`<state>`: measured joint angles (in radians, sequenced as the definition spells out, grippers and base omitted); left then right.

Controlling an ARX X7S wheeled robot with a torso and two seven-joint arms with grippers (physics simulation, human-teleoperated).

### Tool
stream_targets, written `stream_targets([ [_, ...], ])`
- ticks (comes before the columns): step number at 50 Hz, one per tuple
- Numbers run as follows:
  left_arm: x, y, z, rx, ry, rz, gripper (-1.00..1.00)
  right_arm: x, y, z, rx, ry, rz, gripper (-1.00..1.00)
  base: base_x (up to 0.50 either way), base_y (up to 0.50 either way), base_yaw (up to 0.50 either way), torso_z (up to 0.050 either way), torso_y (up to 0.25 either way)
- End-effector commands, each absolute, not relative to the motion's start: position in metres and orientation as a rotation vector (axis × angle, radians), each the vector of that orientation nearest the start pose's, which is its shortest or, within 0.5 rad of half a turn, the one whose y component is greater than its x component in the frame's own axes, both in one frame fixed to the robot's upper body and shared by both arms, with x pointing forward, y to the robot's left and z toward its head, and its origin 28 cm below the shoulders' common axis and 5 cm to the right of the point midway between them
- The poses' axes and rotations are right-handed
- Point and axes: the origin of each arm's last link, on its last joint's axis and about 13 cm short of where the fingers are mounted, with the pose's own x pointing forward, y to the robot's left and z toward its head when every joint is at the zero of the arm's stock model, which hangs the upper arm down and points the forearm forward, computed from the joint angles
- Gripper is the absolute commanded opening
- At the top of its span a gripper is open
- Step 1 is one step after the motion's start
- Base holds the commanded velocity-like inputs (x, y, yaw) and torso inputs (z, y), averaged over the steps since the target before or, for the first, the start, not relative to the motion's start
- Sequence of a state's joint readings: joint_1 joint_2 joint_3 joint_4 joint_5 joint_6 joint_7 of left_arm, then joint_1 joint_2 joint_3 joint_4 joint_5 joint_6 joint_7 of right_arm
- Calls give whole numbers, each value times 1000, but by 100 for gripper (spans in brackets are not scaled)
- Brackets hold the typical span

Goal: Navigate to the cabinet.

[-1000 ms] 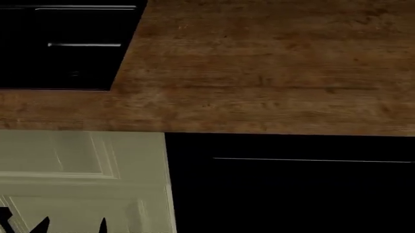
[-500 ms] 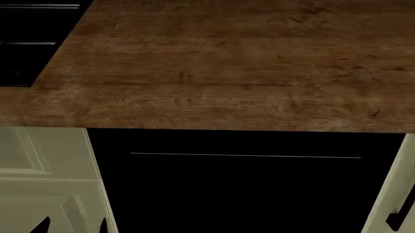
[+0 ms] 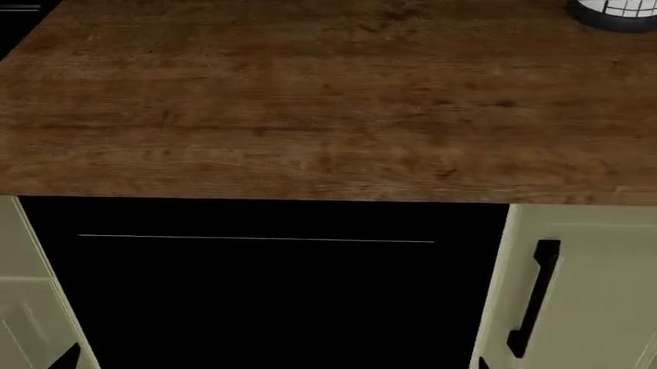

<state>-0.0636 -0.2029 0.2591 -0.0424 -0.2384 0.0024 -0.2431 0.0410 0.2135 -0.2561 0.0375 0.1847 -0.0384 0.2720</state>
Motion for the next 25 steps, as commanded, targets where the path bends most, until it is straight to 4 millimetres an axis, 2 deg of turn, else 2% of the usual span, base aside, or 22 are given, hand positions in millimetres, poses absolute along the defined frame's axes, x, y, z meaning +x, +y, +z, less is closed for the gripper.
stream_targets([
  [1,219,203,12,-19,36,-2,100,214,-99,10,-34,4,-28,100,-28,-500,0,0,0],
  [25,219,203,12,-17,35,-4,100,213,-100,10,-34,4,-29,100,-27,-500,0,0,0],
])
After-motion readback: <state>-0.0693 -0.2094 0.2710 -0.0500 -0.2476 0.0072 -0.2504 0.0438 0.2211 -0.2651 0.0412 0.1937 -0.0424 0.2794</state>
